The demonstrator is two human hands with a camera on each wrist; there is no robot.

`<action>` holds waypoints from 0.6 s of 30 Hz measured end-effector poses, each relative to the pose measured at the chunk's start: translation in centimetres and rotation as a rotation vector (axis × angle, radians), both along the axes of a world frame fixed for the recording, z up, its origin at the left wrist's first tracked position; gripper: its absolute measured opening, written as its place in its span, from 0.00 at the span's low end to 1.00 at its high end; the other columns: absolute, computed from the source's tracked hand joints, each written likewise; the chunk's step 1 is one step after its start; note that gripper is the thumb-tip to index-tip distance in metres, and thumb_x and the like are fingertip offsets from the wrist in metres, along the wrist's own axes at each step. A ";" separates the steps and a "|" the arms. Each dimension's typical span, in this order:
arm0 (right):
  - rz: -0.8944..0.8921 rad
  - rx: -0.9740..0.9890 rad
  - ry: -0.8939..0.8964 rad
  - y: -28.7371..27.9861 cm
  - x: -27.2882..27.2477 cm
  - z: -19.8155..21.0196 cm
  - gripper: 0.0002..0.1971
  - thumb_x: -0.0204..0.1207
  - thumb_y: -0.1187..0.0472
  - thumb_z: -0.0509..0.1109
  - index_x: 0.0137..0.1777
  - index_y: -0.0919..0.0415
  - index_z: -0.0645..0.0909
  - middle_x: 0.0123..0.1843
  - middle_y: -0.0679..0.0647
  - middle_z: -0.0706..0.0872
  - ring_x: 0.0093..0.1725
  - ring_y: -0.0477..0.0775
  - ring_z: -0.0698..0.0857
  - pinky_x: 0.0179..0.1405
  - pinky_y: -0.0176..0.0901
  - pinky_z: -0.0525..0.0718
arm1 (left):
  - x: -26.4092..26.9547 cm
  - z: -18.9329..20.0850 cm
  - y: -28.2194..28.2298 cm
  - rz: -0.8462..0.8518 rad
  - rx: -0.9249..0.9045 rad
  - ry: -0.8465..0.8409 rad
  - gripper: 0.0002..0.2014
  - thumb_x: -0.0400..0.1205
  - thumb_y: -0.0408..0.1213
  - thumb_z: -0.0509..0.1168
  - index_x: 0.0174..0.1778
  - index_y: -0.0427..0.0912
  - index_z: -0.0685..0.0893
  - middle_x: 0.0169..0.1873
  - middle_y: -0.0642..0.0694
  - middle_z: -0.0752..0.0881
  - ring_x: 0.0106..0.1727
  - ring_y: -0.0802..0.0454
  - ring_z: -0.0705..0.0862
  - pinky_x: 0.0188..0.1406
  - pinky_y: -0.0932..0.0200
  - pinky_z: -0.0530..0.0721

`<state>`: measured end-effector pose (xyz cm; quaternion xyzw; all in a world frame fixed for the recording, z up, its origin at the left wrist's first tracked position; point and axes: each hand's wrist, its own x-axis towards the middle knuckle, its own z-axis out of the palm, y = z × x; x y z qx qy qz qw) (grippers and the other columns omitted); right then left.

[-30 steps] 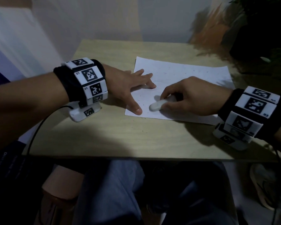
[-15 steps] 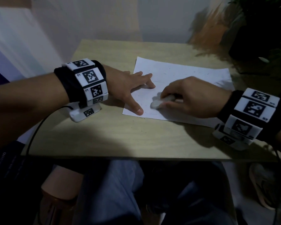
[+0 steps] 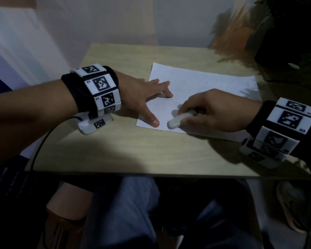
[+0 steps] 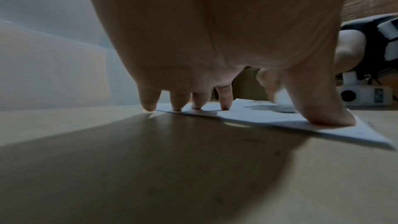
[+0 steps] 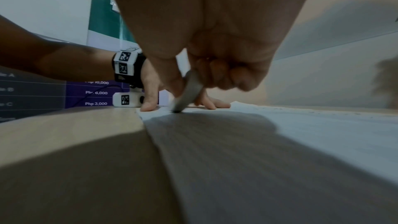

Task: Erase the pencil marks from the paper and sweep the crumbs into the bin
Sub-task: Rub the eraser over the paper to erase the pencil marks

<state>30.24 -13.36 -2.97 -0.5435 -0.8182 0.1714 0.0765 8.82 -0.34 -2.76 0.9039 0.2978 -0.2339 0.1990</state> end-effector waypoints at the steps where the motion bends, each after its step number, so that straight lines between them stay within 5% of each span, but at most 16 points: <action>1: -0.037 0.050 -0.012 0.3 0.2 -0.1 0.25 0.75 0.30 0.61 0.54 0.47 0.87 0.47 0.45 0.89 0.45 0.47 0.85 0.48 0.48 0.83 | 0.0 0.1 -0.1 0.011 0.000 0.000 0.53 0.68 0.73 0.73 0.85 0.70 0.51 0.87 0.68 0.35 0.87 0.62 0.35 0.89 0.40 0.44; 4: -0.079 0.206 -0.057 0.6 0.6 -0.5 0.26 0.76 0.30 0.59 0.49 0.50 0.86 0.43 0.46 0.88 0.42 0.52 0.84 0.43 0.50 0.81 | 0.1 0.5 -0.4 0.022 0.001 0.003 0.53 0.69 0.71 0.73 0.86 0.68 0.51 0.87 0.67 0.35 0.87 0.61 0.35 0.89 0.42 0.44; 9: 0.022 -0.023 0.006 -0.5 -0.3 0.2 0.19 0.76 0.34 0.66 0.51 0.47 0.87 0.39 0.46 0.88 0.38 0.46 0.83 0.40 0.45 0.82 | 0.1 0.6 -0.7 0.033 0.007 0.003 0.52 0.70 0.70 0.73 0.86 0.69 0.51 0.87 0.67 0.36 0.87 0.62 0.36 0.89 0.43 0.43; 15: -0.120 0.204 -0.120 0.2 0.3 0.0 0.22 0.78 0.32 0.63 0.51 0.49 0.87 0.38 0.46 0.87 0.39 0.52 0.83 0.40 0.48 0.79 | 0.2 0.6 -0.6 0.023 -0.005 0.002 0.53 0.69 0.71 0.73 0.86 0.69 0.52 0.86 0.69 0.35 0.87 0.65 0.35 0.89 0.43 0.44; 18: -0.003 0.032 -0.025 -0.7 -0.4 0.4 0.21 0.75 0.31 0.65 0.51 0.46 0.87 0.34 0.45 0.85 0.35 0.45 0.81 0.38 0.41 0.79 | 0.3 0.8 -1.0 0.038 0.003 0.011 0.51 0.71 0.67 0.74 0.87 0.68 0.52 0.86 0.69 0.35 0.86 0.65 0.37 0.88 0.47 0.43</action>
